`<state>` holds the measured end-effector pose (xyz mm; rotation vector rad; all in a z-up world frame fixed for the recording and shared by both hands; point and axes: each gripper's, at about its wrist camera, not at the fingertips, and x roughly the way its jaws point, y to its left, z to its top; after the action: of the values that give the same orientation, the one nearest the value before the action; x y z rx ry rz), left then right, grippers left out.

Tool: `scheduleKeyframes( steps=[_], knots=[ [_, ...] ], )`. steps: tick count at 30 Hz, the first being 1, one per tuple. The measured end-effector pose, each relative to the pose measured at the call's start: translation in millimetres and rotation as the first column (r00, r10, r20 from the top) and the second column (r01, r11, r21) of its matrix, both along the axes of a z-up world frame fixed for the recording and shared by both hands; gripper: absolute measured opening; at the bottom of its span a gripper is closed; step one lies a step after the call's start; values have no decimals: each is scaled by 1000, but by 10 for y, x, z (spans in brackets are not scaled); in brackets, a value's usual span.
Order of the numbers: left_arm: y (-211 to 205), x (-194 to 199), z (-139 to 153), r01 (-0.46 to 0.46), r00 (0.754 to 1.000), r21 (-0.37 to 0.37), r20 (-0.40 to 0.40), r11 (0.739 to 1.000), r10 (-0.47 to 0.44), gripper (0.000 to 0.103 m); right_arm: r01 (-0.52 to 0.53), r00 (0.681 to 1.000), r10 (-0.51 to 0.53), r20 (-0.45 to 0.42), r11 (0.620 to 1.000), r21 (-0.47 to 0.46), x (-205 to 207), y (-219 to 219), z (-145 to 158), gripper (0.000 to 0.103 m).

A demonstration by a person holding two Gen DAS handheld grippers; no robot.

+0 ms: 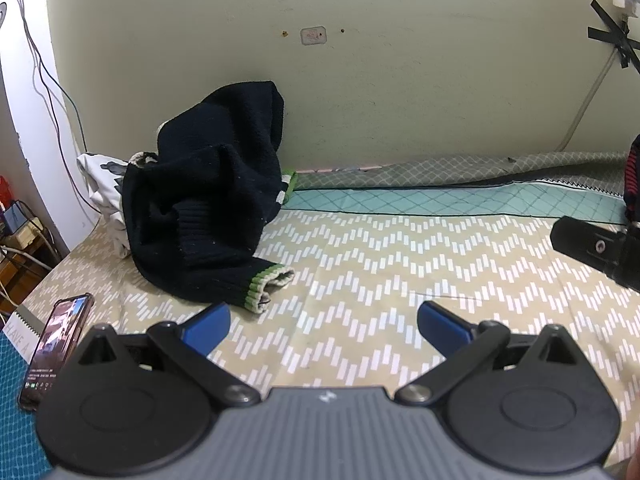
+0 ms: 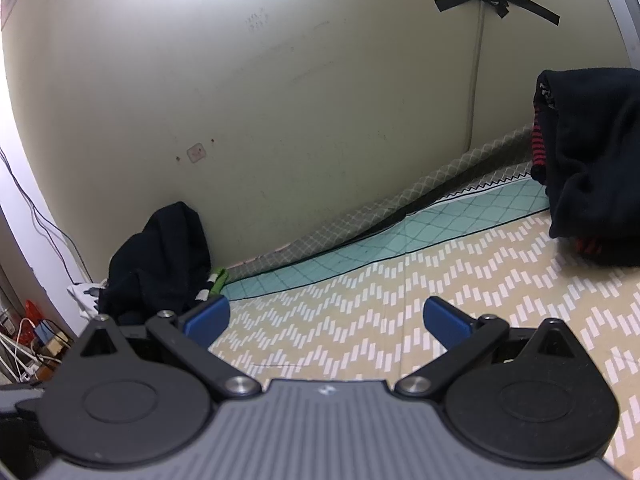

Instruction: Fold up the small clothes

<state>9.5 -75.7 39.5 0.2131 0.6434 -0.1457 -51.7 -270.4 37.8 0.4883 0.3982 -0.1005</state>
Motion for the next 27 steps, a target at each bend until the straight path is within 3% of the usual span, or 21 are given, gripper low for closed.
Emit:
scheduleKeyframes(
  steps=[17,24,27],
  knots=[
    [89,9,-3,-2,1000,2,7,1000,2,103,-1,1000,1,1,1000,-4,2,-8,-6,97],
    [758,97,-100,-77,993,4,87,997,77,103,-31,999,31,14,999,-17,6,52,-46,97],
    [1188,236,-149,-129,985,-41,111,991,133,103,-52,998,53,20,998,-36,23,156,-18,96]
  ],
)
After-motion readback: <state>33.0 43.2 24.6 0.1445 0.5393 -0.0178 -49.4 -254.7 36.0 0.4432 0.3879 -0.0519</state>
